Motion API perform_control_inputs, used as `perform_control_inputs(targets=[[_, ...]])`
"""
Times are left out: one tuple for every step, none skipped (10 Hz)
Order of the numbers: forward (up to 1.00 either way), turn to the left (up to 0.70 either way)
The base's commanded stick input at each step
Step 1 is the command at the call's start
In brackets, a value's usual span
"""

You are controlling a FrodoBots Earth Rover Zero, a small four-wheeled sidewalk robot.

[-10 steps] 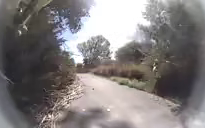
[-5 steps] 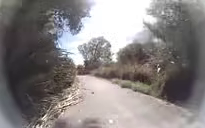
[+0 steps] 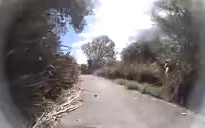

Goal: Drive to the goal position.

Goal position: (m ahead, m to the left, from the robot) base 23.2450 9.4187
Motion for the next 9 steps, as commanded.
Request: perform_control_inputs(targets=[[0.70,0.12],[0.70,0.11],[0.70,0.11],[0.70,0.09],[0.70,0.08],[0.70,0.06],[0.70,0.05],[0.70,0.04],[0.70,0.03]])
